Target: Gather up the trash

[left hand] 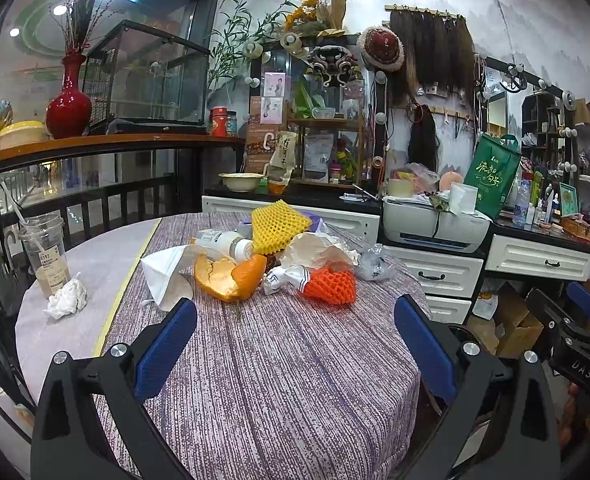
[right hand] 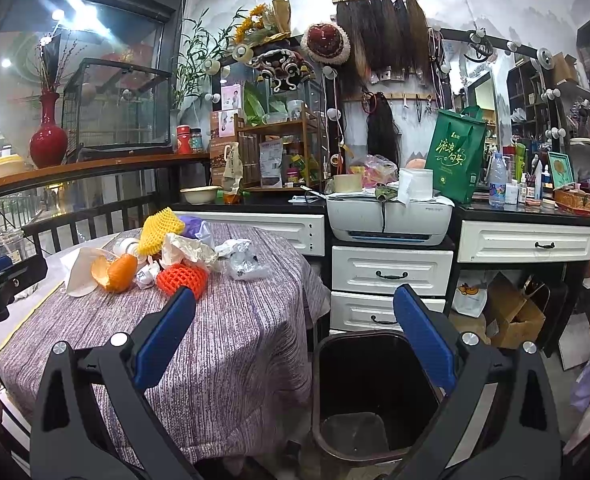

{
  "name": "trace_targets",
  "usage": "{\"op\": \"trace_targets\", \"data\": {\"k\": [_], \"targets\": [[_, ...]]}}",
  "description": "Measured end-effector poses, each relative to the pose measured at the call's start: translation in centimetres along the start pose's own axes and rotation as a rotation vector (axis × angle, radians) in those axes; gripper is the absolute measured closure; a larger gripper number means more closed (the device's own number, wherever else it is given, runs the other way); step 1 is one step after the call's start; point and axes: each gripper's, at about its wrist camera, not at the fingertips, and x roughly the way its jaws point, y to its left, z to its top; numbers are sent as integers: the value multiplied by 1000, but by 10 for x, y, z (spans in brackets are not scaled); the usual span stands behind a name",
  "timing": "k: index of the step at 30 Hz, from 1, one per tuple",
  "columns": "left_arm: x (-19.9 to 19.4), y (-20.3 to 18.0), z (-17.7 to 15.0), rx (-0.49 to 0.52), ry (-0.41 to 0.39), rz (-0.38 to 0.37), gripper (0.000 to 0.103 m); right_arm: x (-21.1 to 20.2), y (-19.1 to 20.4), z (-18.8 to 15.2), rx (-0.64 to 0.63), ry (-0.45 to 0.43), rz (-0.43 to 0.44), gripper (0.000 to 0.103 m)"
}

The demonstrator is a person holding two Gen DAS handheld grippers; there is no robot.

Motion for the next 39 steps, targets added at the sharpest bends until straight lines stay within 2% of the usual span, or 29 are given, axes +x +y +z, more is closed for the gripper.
{"op": "trace_targets", "data": {"k": [39], "targets": [[7, -3, -9, 8, 10, -1, 5, 1, -1, 0, 2, 10, -5, 6]]}}
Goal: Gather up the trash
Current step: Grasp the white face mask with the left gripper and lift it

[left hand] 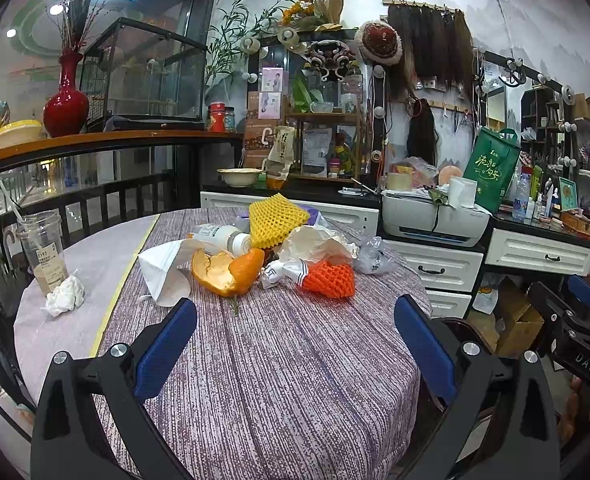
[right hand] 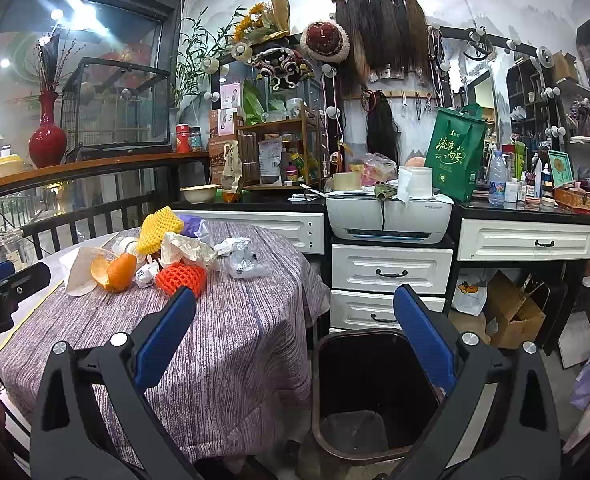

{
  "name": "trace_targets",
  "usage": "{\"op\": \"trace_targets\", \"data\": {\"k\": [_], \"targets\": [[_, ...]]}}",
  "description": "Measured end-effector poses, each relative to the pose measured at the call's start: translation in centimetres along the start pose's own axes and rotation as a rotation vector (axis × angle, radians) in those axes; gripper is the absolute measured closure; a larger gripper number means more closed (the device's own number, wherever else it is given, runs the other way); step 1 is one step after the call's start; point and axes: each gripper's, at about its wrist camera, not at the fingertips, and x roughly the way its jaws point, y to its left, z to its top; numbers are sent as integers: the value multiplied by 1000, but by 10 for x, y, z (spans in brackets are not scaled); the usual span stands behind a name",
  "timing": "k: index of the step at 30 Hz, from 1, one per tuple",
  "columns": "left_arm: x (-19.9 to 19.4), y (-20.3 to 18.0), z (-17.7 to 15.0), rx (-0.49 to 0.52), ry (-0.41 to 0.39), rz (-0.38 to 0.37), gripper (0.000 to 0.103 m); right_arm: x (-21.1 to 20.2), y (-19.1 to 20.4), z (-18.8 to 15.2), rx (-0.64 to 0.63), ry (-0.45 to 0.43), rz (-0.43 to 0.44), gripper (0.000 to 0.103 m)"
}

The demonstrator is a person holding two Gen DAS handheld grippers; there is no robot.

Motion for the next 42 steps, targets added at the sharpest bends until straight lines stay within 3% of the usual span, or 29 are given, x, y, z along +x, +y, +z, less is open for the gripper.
{"op": "trace_targets", "data": {"k": [10, 18, 20, 27, 37, 42], "targets": [[12, 0, -22, 8, 31, 5, 5, 6, 3, -2, 5, 37, 5, 6], [50, 34, -27, -17, 234, 9, 5, 50, 35, 1, -81, 235, 175, 6], [58, 45, -23, -15, 280, 39, 5, 65, 45, 2, -98, 274, 218, 6], [76, 88, -18, -16, 371, 94, 5, 109, 69, -2, -95, 377, 306, 6], [133, 134, 19, 20, 392, 191, 6, 145, 90, 8, -160, 398, 330, 6], [165, 150, 21, 40, 451, 244, 22, 154, 93, 11, -169, 391, 330, 6]]}}
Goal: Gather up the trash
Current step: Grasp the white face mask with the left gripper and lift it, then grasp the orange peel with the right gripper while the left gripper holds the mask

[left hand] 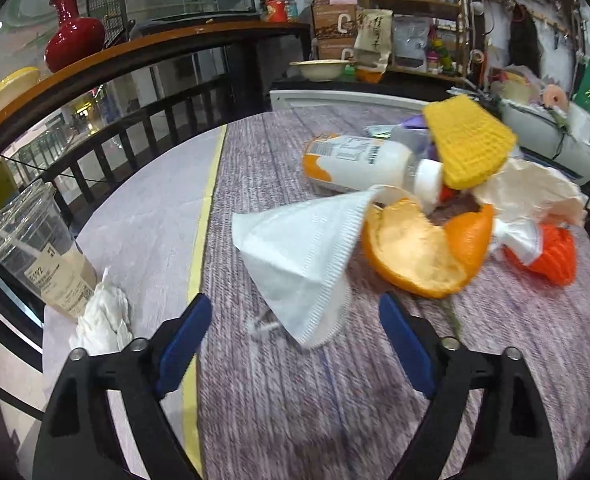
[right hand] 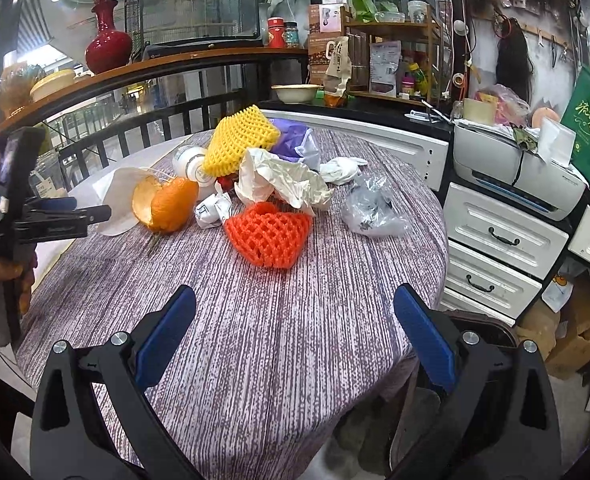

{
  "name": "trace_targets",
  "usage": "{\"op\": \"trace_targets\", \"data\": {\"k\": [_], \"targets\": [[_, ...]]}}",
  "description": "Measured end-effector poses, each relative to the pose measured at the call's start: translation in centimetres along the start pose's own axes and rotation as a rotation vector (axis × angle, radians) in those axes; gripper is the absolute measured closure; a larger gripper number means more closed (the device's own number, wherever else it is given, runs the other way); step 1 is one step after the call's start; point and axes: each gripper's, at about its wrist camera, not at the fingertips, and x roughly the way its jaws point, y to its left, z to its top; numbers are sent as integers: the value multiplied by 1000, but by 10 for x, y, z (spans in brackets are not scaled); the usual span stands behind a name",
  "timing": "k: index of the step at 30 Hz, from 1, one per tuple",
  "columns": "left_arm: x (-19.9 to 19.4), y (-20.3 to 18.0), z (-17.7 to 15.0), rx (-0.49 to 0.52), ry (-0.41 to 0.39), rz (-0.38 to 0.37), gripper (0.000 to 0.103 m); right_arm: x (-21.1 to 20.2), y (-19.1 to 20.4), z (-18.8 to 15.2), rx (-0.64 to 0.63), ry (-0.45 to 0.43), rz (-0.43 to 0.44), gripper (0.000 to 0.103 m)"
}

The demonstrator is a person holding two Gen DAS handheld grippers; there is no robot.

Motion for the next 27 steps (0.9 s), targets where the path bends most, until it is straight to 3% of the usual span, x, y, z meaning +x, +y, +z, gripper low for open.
{"op": "trace_targets", "data": {"k": [4, 6, 8, 10, 14, 19, 21, 27], "targets": [[19, 5, 7, -6, 34, 11, 33, 8, 2, 5, -6, 18, 18, 6], [24, 8, 9, -21, 39, 21, 52, 10, 5, 10, -16, 13, 30, 6], [26, 12, 8, -56, 46, 5, 65, 12, 10, 16, -33, 1, 40, 6], [27, 18, 9, -90, 51, -1, 69, 15, 13, 20, -39, -7, 51, 6], [18, 29, 11, -141, 14, -5, 90, 21, 29, 32, -46, 1, 134, 6], [1, 42, 14, -208, -47, -33, 93, 37, 67, 50, -110, 38, 245, 6], [-8, 43, 14, -212, -72, -33, 93, 55, 84, 56, -127, 99, 293, 6], [-29, 52, 10, -224, -138, -26, 93, 106, 120, 72, -135, 204, 309, 6]]}}
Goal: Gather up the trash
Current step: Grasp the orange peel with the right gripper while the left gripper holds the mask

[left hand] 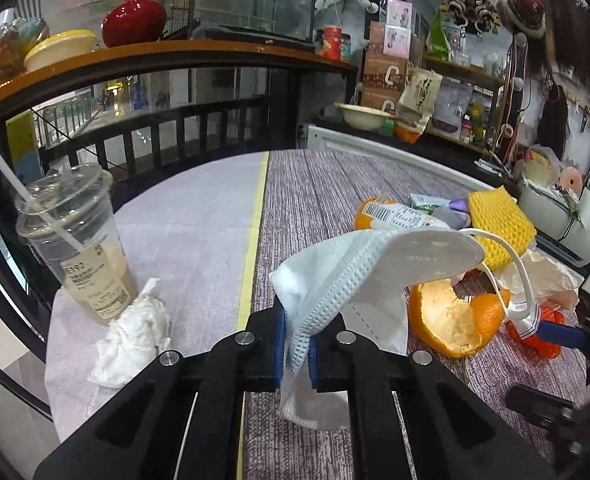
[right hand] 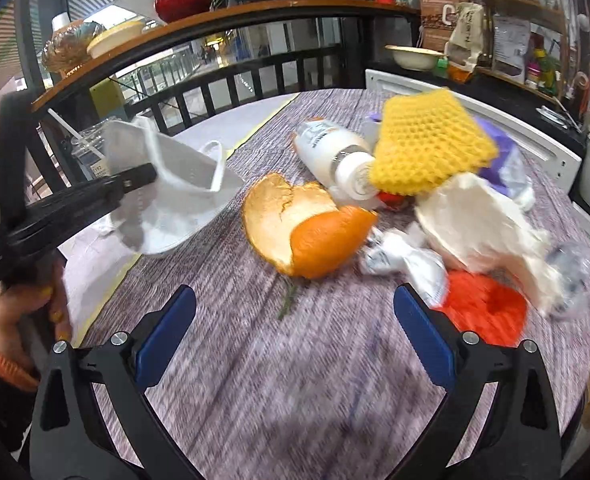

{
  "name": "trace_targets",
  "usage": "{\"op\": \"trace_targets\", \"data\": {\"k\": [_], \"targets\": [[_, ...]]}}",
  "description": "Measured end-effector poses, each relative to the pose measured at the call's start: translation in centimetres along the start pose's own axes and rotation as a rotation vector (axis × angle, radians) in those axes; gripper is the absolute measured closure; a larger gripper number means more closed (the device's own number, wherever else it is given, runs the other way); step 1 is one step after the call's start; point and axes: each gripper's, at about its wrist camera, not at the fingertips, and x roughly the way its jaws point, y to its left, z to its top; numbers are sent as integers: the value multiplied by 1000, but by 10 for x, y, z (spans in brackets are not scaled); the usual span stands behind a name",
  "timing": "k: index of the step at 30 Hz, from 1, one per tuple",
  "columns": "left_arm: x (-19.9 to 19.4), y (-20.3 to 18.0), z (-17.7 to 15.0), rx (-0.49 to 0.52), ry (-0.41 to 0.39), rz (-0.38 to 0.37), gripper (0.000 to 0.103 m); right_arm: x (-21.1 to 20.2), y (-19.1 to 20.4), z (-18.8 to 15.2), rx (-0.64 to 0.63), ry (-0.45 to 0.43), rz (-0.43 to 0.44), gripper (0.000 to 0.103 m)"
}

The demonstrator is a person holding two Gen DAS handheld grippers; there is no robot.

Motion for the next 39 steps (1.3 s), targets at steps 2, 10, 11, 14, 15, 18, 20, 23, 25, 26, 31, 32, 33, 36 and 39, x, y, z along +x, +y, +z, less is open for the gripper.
{"op": "trace_targets", "data": {"k": [2, 10, 11, 14, 15, 18, 20, 23, 25, 26, 31, 32, 33, 36, 39], "targets": [[-4, 3, -1, -5, -7, -5, 93, 15, 4, 6, -6, 26, -44, 6], [-6, 18, -6, -46, -3, -28, 93, 56, 22, 29, -78, 55, -161, 6], [-6, 20, -7, -49, -2, -30, 93, 60, 22, 31, -75, 62, -159, 6], [-6, 22, -9, -59, 0, -38, 93, 70, 25, 32, -95, 73, -180, 23], [-6, 22, -10, -60, 2, -42, 93, 71, 25, 32, -98, 80, -167, 26], [-7, 22, -14, -54, 0, -43, 93, 65, 24, 31, -94, 53, -153, 40], [-7, 20, -14, -55, 1, -46, 93, 57, 22, 33, -83, 43, -117, 51], [-11, 19, -14, -58, -7, -51, 93, 53, 23, 29, -62, 46, -72, 54], [-14, 18, -15, -55, -13, -51, 93, 49, 24, 27, -56, 38, -59, 55], [-16, 18, -15, -55, -16, -52, 93, 45, 24, 25, -48, 32, -44, 56], [-28, 16, -14, -46, -37, -57, 93, 21, 29, 18, -47, 1, -15, 57], [-31, 15, -14, -45, -42, -59, 93, 15, 29, 15, -48, -11, -12, 57], [-34, 14, -13, -44, -45, -60, 93, 9, 30, 14, -47, -20, -9, 57], [-43, 10, -12, -37, -59, -67, 93, -6, 28, 6, -45, -34, 1, 57], [-53, 3, -13, -24, -70, -80, 93, -20, 26, -2, -49, -48, 3, 57]]}}
